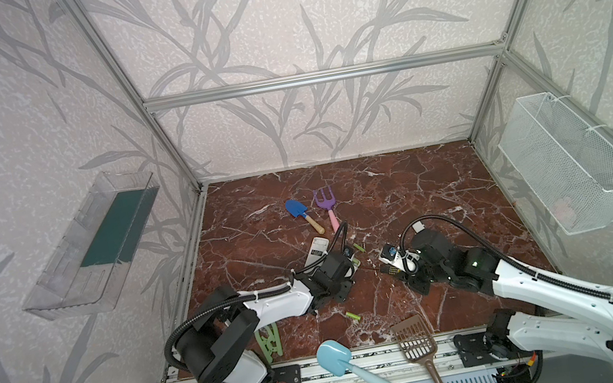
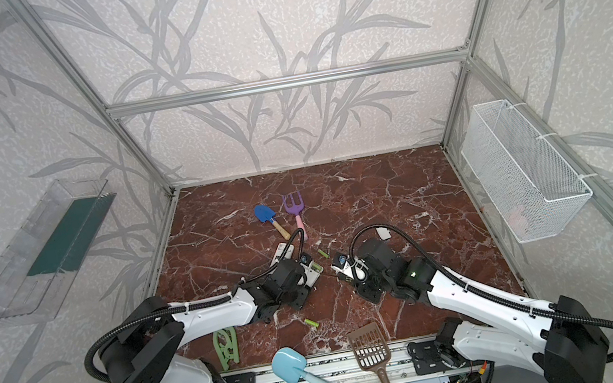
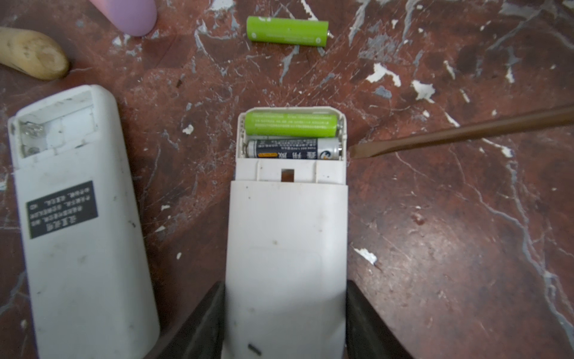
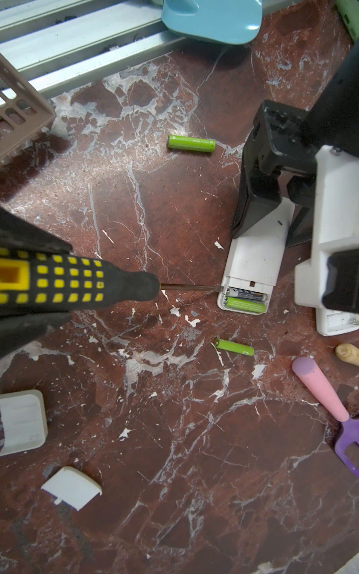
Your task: Unload the batteries from the remote control
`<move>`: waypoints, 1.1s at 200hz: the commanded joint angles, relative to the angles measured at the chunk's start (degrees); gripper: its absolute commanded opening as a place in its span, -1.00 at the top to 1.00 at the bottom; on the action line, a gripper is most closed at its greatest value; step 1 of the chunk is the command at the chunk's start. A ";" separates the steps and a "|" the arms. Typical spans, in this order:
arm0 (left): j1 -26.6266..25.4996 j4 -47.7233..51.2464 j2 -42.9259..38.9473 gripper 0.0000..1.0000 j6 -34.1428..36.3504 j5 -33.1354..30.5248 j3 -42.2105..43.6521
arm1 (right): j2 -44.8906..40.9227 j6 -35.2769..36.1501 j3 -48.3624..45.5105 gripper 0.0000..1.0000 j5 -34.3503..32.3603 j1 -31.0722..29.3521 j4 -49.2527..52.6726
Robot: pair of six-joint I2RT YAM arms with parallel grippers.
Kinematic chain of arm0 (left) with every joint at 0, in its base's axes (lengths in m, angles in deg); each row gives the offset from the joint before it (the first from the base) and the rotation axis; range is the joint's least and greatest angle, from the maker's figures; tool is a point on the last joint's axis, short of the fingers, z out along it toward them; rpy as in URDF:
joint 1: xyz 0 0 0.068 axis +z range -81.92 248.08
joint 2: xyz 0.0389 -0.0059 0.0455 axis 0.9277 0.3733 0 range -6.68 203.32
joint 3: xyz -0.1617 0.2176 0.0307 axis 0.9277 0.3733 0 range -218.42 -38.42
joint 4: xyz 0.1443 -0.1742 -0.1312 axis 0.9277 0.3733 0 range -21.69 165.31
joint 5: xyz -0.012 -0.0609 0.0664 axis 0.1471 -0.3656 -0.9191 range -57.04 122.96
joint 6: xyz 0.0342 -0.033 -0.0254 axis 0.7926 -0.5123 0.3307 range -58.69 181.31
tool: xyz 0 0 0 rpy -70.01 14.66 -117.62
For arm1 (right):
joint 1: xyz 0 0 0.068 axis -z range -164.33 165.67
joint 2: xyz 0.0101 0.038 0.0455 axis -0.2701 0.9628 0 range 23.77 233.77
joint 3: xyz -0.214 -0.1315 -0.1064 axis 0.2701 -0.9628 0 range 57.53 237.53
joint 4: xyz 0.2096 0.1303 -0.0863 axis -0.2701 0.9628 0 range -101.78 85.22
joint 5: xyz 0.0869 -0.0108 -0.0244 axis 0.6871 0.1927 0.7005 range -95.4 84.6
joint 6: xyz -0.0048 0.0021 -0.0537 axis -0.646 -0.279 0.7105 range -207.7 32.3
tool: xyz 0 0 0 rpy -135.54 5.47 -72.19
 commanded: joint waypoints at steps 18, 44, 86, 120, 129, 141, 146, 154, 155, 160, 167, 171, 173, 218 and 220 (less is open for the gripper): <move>0.08 3.47 0.70 -0.08 0.14 1.42 2.15 | -0.47 -0.59 -0.63 1.00 -0.18 -0.27 -2.21; 0.08 3.50 0.70 -0.08 0.05 1.52 2.16 | -0.58 -0.57 -0.71 1.00 -0.28 -0.27 -2.13; 0.08 3.60 0.87 -0.07 -0.18 1.93 2.33 | -0.50 -0.60 -0.89 1.00 -0.32 -0.27 -2.80; 0.08 3.54 0.96 -0.06 -0.22 1.96 2.34 | -1.01 -0.72 -0.63 1.00 0.31 -0.27 -1.90; 0.08 3.48 0.96 -0.06 -0.31 1.90 2.43 | -1.23 -0.84 -0.55 1.00 0.26 -0.27 -1.72; 0.05 3.47 0.95 -0.05 -0.27 1.95 2.43 | -1.54 -0.94 -0.61 1.00 0.30 -0.27 -1.52; 0.08 3.53 0.95 -0.05 -0.39 1.94 2.43 | -1.59 -0.94 -0.54 1.00 0.23 -0.27 -1.50; 0.10 3.49 0.95 -0.05 -0.40 1.95 2.53 | -1.71 -0.94 -0.48 1.00 0.21 -0.27 -1.23; 0.05 3.48 1.00 -0.05 -0.40 1.95 2.52 | -1.72 -0.94 -0.46 1.00 0.23 -0.27 -1.19; 0.08 3.44 1.04 -0.05 -0.39 1.95 2.51 | -1.72 -0.93 -0.53 1.00 0.15 -0.27 -1.06; 0.07 3.40 1.05 -0.04 -0.40 2.03 2.53 | -1.77 -1.03 -0.45 1.00 0.07 -0.27 -1.05; 0.08 3.37 1.08 -0.04 -0.40 2.04 2.52 | -1.73 -1.03 -0.45 1.00 0.10 -0.27 -1.02; 0.08 3.40 1.12 -0.04 -0.40 2.04 2.52 | -1.73 -1.08 -0.45 1.00 0.08 -0.27 -0.98; 0.08 3.31 1.23 -0.03 -0.49 2.04 2.50 | -0.75 -1.03 -0.45 1.00 0.09 -0.27 -1.03; 0.08 3.32 1.20 -0.03 -0.49 2.04 2.51 | -0.73 -1.03 -0.45 1.00 0.13 -0.27 -1.05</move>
